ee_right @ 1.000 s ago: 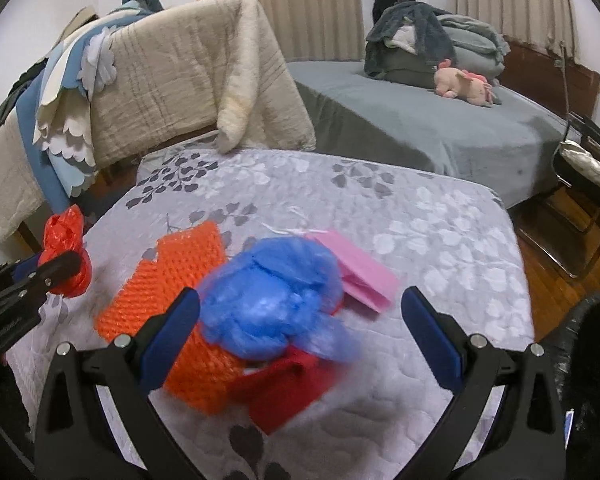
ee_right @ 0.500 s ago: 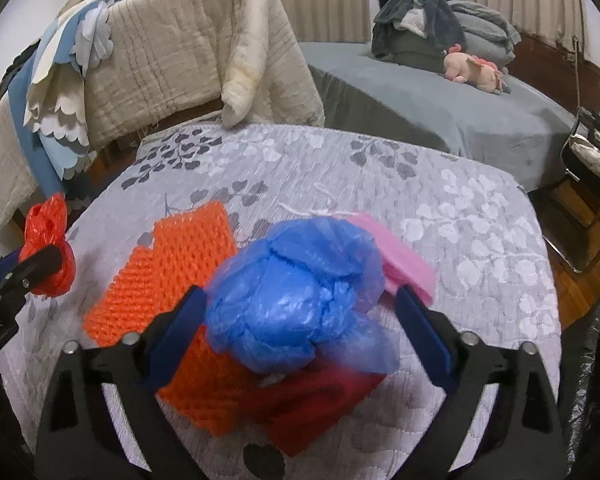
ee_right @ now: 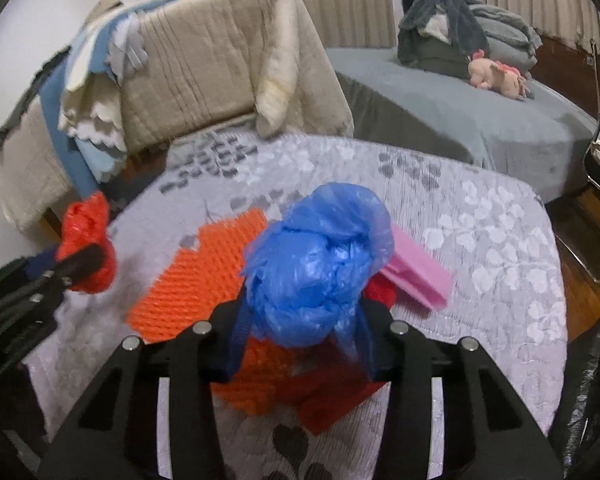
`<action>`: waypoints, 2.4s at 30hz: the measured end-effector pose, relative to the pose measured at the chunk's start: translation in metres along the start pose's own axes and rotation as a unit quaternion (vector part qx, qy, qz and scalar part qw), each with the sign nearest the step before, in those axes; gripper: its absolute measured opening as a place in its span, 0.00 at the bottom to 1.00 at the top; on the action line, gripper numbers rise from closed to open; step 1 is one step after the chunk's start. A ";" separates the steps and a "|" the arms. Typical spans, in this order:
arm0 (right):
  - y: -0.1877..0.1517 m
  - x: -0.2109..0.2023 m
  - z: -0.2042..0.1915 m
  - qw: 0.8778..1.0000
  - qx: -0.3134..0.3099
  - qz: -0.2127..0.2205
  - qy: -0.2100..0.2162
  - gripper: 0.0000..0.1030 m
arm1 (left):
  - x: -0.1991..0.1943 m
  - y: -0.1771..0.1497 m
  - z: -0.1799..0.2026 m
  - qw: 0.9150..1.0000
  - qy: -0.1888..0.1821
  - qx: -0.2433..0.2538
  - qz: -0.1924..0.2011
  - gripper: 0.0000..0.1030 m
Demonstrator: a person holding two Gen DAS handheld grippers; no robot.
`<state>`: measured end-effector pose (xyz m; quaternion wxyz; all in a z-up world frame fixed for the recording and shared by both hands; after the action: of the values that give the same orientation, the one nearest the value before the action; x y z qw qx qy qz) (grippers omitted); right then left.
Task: Collect trash
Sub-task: 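Grasp the blue plastic bag with the right gripper while the left gripper holds the red bag, then carry the red and blue bags over the black bin and open both grippers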
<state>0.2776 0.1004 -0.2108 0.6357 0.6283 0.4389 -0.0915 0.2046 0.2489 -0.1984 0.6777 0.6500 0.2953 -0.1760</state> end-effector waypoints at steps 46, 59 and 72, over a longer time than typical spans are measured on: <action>-0.054 -0.277 0.167 0.976 0.100 0.125 -0.145 0.42 | -0.139 0.020 0.262 0.972 -0.185 0.129 0.063 0.40; -0.101 -0.325 0.230 0.955 0.150 0.131 -0.219 0.42 | -0.154 0.015 0.328 0.957 -0.234 0.156 0.066 0.40; -0.123 -0.346 0.261 0.943 0.167 0.136 -0.255 0.42 | -0.164 0.010 0.378 0.942 -0.271 0.185 0.075 0.40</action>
<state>0.1038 -0.3036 -0.1121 0.6190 0.7346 0.1508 -0.2333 0.1506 -0.1463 -0.0945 0.6111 0.7120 0.0137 -0.3457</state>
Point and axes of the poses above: each gripper's, at about its wrist camera, not at the fingertips, and x roughly the way its jaws point, z to its right, y to its top, the point moved 8 cm from there along x, roughly the way its jaws point, and after that the axes turned 5 degrees about x, right-handed, at the moved point
